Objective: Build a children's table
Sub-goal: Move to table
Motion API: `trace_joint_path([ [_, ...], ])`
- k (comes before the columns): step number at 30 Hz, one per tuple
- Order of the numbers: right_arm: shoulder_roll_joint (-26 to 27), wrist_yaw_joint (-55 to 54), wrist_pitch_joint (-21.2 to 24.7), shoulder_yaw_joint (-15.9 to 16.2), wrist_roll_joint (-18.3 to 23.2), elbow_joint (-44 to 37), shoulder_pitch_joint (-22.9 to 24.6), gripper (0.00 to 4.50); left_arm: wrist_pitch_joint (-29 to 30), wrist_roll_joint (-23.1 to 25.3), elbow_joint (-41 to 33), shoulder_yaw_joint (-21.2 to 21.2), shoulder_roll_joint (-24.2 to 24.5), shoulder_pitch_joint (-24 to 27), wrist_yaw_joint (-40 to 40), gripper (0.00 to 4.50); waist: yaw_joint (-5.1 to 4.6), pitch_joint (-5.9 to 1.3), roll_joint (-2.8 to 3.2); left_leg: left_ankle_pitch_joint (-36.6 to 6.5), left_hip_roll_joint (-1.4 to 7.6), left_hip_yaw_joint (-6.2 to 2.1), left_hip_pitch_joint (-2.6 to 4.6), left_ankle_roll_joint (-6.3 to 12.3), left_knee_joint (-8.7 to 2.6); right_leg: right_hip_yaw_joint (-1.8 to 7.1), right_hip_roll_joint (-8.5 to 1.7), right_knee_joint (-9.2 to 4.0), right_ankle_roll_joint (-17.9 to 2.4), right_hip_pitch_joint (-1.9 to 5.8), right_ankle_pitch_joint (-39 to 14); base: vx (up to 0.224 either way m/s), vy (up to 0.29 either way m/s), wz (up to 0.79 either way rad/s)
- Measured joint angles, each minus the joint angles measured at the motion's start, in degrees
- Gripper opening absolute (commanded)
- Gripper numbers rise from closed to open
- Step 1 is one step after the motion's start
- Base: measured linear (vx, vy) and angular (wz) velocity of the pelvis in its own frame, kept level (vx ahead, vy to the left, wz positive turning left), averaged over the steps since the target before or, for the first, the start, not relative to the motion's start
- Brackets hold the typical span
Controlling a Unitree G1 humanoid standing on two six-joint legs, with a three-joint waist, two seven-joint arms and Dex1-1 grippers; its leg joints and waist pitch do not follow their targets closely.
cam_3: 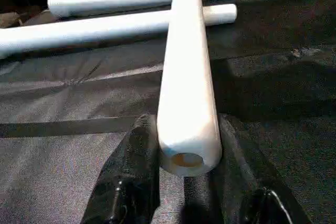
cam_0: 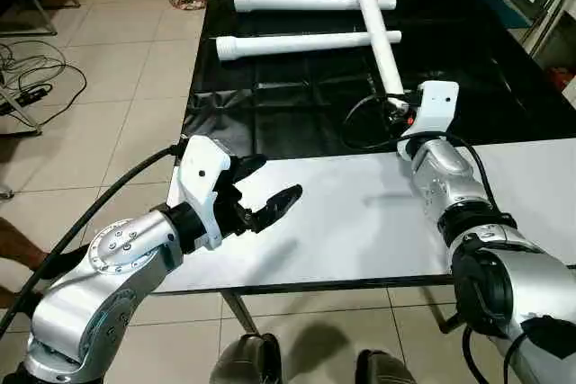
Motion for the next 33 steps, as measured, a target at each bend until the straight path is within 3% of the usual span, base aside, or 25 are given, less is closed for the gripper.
trace_joint_path([
  [18, 0.04, 2.76, -0.12, -0.30, 1.94, -2.51, 0.10, 1.18, -1.85, 2.24, 0.78, 0.03, -1.43, 0.04, 2.57, 3.96, -0.03, -0.02, -0.04, 0.00, 0.04, 0.10, 0.03, 0.00, -0.01, 0.02, -0.02, -0.01, 0.00, -0.03, 0.00, 0.000, 0.000, 0.00],
  [33, 0.39, 5.86, -0.15, -0.82, 4.75, -9.08, 4.73, 1.18, -3.89, 5.44, 3.37, 0.16, -3.84, -0.84, 6.67, 3.96, -0.03, -0.08, -0.16, 0.01, 0.06, 0.15, 0.04, 0.03, -0.01, 0.02, -0.02, -0.04, 0.00, -0.03, 0.00, 0.000, 0.000, 0.00],
])
